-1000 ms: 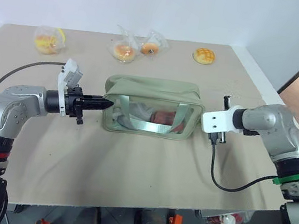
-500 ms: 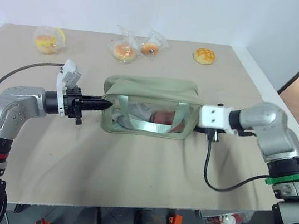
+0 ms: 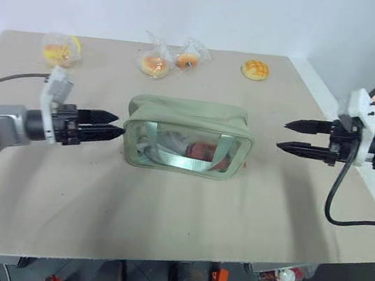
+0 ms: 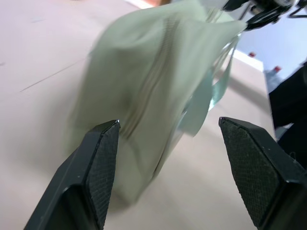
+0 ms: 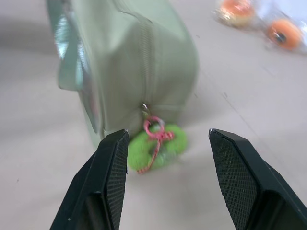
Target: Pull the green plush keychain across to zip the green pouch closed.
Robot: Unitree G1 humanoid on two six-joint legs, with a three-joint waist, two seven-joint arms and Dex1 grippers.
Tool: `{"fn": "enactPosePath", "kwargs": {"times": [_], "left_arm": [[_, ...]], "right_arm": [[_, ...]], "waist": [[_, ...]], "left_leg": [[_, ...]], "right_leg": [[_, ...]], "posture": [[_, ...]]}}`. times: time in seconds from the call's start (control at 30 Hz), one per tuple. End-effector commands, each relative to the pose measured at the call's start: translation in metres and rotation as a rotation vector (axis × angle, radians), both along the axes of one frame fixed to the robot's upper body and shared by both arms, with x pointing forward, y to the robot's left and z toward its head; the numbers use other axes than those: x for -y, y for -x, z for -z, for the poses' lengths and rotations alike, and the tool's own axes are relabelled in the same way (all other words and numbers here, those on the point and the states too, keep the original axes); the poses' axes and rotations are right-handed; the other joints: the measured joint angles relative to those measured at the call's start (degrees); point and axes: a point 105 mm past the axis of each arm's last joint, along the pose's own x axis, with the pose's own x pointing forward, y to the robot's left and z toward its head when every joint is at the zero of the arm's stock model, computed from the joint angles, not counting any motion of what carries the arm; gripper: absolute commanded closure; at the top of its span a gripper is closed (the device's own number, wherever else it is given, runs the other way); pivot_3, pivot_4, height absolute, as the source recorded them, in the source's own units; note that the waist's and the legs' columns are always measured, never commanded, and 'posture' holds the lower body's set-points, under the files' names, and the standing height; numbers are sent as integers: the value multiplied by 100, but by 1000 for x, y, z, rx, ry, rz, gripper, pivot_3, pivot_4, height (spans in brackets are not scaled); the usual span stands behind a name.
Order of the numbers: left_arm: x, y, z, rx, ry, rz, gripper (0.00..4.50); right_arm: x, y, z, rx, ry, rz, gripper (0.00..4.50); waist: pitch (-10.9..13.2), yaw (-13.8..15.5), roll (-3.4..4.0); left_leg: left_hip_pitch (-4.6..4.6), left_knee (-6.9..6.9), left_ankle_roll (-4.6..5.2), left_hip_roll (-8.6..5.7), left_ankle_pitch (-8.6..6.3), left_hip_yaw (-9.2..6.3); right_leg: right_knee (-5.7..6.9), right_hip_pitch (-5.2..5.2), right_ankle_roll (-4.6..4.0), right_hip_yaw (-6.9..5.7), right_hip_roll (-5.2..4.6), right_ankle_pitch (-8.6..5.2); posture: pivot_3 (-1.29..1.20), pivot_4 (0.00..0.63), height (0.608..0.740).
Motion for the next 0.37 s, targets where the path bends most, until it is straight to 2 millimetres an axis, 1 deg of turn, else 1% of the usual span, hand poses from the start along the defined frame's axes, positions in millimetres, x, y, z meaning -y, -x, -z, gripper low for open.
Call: {"fn": "enactPosePath", "kwargs": {"times": [0.03, 0.1, 0.17, 0.23, 0.37], "left_arm": [[-23, 9, -12, 41, -7, -51, 1045], [-39, 10, -12, 25, 13, -107, 1045], [-51, 9, -6, 4, 16, -155, 1045], [-53, 10, -3, 0, 28, -162, 1045], [-50, 7, 3, -4, 50, -161, 1045]], "right_arm": [[2, 11, -17, 64, -43, 6, 1766], [-1, 18, -18, 70, -90, 0, 1766], [-4, 23, -19, 71, -149, 10, 1766], [-4, 26, -17, 75, -189, 30, 1766], [-4, 27, -10, 68, -247, 83, 1766]], "waist": [[0, 6, 0], [0, 18, 0], [0, 21, 0], [0, 26, 0], [-1, 30, -3]], "left_leg": [[0, 0, 0, 1, 0, -1], [-1, 1, -1, 2, 0, -3], [-2, 4, -2, 1, -1, -3], [-2, 4, -3, 1, -2, 0], [-7, 8, -5, -1, -3, 0]], "right_leg": [[0, -1, -1, -2, 0, -1], [0, 0, -1, -6, -1, -1], [0, 1, -1, -7, -3, 0], [-1, 2, 0, -5, -6, 0], [-4, 3, 2, -8, -12, -1]], "posture": [[0, 150, 740], [0, 150, 740], [0, 150, 740], [0, 150, 740], [0, 150, 740]]}}
